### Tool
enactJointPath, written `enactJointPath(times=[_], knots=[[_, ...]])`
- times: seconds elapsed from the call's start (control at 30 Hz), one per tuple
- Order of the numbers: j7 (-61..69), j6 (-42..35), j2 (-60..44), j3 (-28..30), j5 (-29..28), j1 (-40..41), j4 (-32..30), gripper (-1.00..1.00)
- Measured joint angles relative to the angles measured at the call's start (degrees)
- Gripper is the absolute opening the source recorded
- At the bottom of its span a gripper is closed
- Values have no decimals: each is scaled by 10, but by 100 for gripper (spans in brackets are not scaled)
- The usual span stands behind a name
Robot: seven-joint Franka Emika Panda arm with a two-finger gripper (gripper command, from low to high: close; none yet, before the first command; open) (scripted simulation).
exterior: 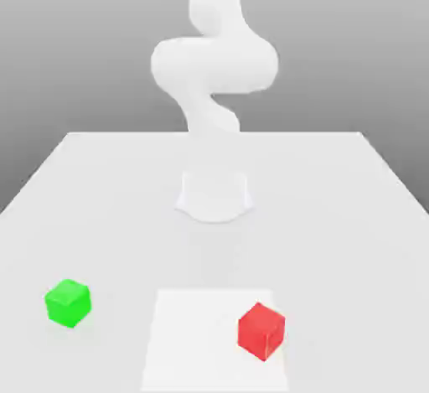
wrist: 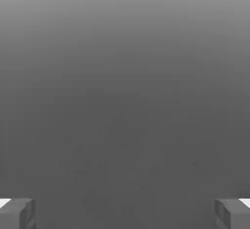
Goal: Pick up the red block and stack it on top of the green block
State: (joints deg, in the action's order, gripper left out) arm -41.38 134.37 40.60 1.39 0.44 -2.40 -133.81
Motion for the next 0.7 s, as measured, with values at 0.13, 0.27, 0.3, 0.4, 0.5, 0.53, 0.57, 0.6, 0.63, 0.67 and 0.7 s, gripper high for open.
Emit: enactJointPath(times=[0.13, 0.27, 0.3, 0.4, 0.5, 0.53, 0.57, 0.6, 0.63, 0.67, 0.7], knots=[[75, 43, -87, 20, 9, -37, -34, 0], [148, 84, -170, 36, 19, -68, -66, 0], [166, 94, -191, 39, 22, -76, -74, 0], [221, 125, -254, 44, 29, -94, -98, 0], [274, 156, -316, 43, 34, -106, -122, 0], [290, 166, -337, 43, 34, -109, -130, 0], [306, 176, -357, 42, 33, -113, -138, 0], [321, 187, -378, 40, 31, -117, -146, 0], [335, 197, -398, 39, 28, -120, -155, 0], [348, 207, -419, 38, 23, -123, -163, 0], [360, 218, -439, 37, 16, -124, -171, 0]])
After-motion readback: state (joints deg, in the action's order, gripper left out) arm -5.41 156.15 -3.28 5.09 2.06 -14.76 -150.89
